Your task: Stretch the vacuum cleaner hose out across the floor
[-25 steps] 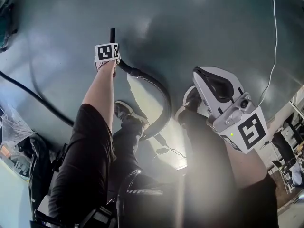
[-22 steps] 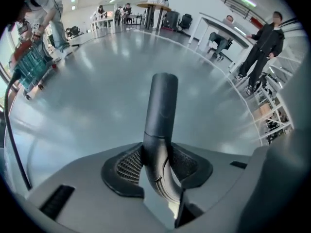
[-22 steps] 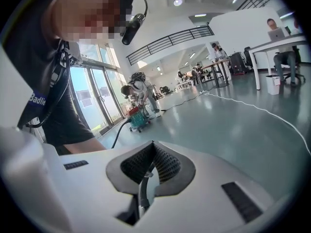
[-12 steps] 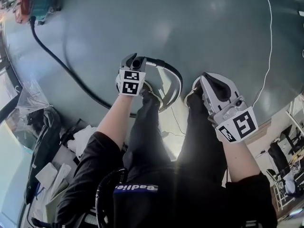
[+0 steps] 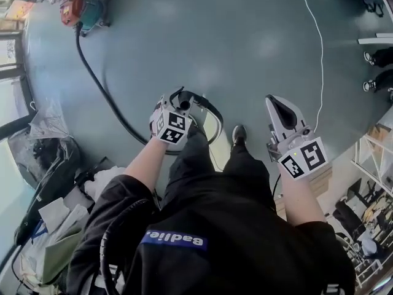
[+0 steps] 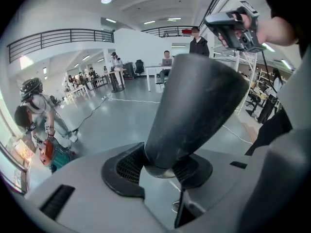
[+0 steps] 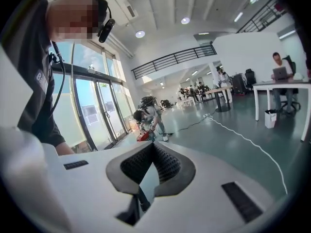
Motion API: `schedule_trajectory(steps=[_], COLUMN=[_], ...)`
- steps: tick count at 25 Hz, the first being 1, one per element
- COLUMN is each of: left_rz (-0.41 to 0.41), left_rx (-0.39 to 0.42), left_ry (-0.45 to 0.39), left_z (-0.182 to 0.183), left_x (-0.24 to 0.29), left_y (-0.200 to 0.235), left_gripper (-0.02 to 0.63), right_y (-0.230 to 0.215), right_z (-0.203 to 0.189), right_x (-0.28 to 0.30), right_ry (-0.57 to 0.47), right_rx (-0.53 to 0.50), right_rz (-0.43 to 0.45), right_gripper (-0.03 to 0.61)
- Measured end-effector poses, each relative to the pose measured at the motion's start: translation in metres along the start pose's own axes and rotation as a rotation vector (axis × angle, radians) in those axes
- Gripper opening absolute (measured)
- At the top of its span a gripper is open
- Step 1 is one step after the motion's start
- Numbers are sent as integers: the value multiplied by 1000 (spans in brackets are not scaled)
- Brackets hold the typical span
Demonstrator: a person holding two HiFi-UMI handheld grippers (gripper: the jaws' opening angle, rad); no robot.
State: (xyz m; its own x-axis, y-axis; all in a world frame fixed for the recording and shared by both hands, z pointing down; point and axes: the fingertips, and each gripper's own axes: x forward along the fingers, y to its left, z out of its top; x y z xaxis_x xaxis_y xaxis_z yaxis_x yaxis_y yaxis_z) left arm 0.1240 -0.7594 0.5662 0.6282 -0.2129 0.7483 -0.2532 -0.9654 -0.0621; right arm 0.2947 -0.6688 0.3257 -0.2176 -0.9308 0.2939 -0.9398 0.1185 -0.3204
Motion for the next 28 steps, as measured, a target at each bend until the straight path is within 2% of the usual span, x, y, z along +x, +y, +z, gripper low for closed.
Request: schedule_trajectory(steps=[5,10,13,16,22,25,28], left_rz=[60,159,182,209,251,265,267], left_rx=[43,-3,-2,-38,-99,-123,-128], left_ry=[10,24,48,64,58,35,0], left_z=[17,23,23,13,-11,-32,-63], left_x=[-39,-70,-82,-103,-152,-181,-217], left_y=[-51,-107,-135,-159,-178,-185,-196], left_gripper=[164,164,164,164,164,164,164], right_y=[18,28,26,35,74,109,163], right_z=[23,21,15,9,6,-6,-23], right_x=[-41,-89,-113,-134,-153,-159,-167], right_ry=[-12,-12,-5,11,14,15,20], right_rx=[-96,-140,-127,-122,-140,-143,-163], right_rz=[114,242,278,299,341,353,368], right_gripper=[3,3,3,3,3,3,3])
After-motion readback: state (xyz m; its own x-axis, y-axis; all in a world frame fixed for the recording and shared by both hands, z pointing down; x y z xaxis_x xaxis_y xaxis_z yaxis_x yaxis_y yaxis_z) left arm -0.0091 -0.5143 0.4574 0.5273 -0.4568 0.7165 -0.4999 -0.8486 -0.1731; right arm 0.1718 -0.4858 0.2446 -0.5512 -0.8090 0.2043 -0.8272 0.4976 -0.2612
